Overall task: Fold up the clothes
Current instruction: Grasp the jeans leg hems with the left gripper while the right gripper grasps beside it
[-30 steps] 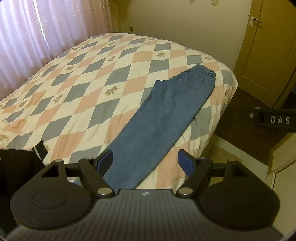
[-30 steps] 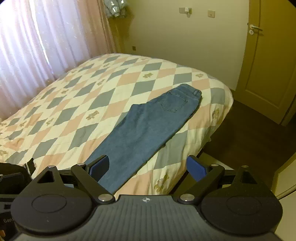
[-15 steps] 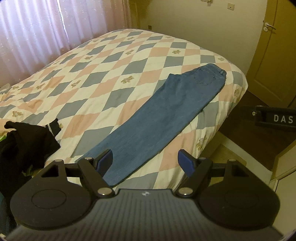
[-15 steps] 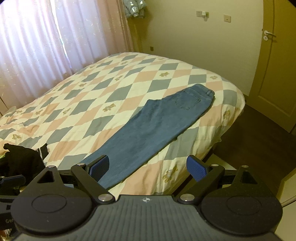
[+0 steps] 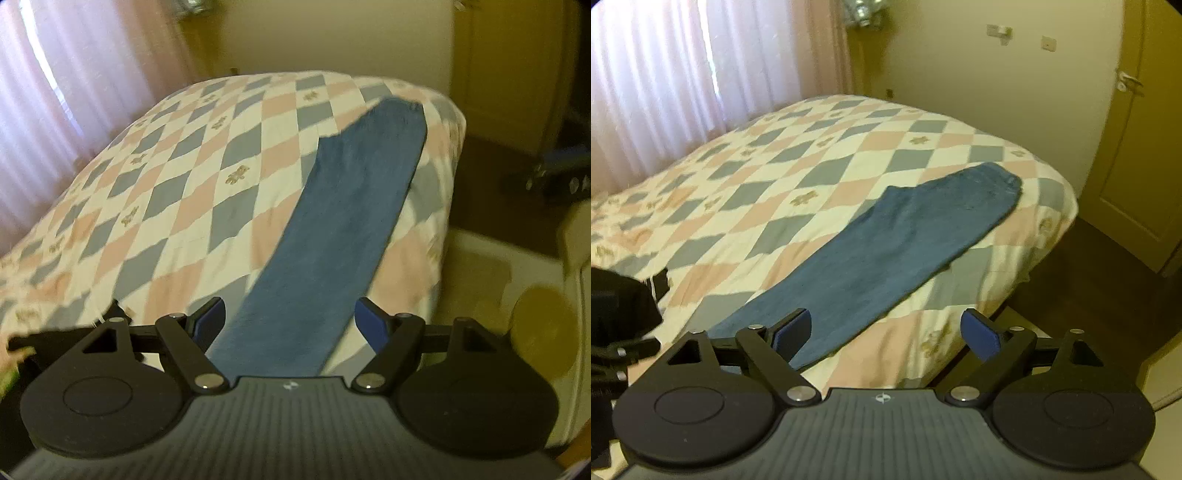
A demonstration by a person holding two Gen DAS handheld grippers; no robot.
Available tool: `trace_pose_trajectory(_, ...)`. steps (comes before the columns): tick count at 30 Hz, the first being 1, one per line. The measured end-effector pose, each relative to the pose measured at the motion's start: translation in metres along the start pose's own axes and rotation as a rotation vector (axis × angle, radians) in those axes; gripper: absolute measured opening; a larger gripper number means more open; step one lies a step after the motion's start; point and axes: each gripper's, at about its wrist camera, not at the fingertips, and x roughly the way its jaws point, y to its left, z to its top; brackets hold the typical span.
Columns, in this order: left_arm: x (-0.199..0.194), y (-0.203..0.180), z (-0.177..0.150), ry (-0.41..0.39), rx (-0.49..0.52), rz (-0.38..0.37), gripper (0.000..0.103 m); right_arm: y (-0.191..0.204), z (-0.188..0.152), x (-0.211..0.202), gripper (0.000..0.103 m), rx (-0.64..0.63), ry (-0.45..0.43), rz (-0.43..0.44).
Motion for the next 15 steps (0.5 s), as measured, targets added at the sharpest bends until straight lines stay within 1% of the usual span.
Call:
trace_pose_trajectory(2,0.017,0.022,-0.014,0.01,0.091,-0.002,0.075,0.019,-0.004,0.01,0.084,-0.027,0.004,-0.004)
trace_pose_trajectory(3,0.026,0.033,-0.021,0.016,0.141,-0.005,0.072,0.032,-0.007,0.017,0.082,-0.05,0.003,-0.006)
trace_pose_trajectory(4,0.035,0.042,-0.03,0.024,0.206,-0.01,0.069,0.044,-0.011,0.023,0.081,-0.073,0.005,-0.008)
trace_pose_trajectory(6,0.056,0.061,-0.053,0.051,0.337,-0.029,0.067,0.07,-0.02,0.037,0.076,-0.13,0.018,-0.01)
trace_pose_trajectory(7,0.066,0.068,-0.064,0.065,0.402,-0.041,0.065,0.085,-0.025,0.045,0.076,-0.164,0.028,-0.01)
trace_pose_trajectory(10,0.095,0.084,-0.099,0.094,0.623,-0.061,0.063,0.131,-0.047,0.068,0.07,-0.296,0.053,0.003)
trace_pose_trajectory(12,0.114,0.09,-0.126,0.084,0.778,-0.08,0.063,0.16,-0.063,0.083,0.065,-0.395,0.074,0.017)
trace_pose_trajectory(14,0.129,0.092,-0.15,0.062,0.909,-0.11,0.063,0.187,-0.078,0.097,0.063,-0.471,0.094,0.035)
trace_pose_trajectory(15,0.136,0.093,-0.161,0.05,0.97,-0.125,0.063,0.203,-0.089,0.105,0.059,-0.505,0.101,0.054)
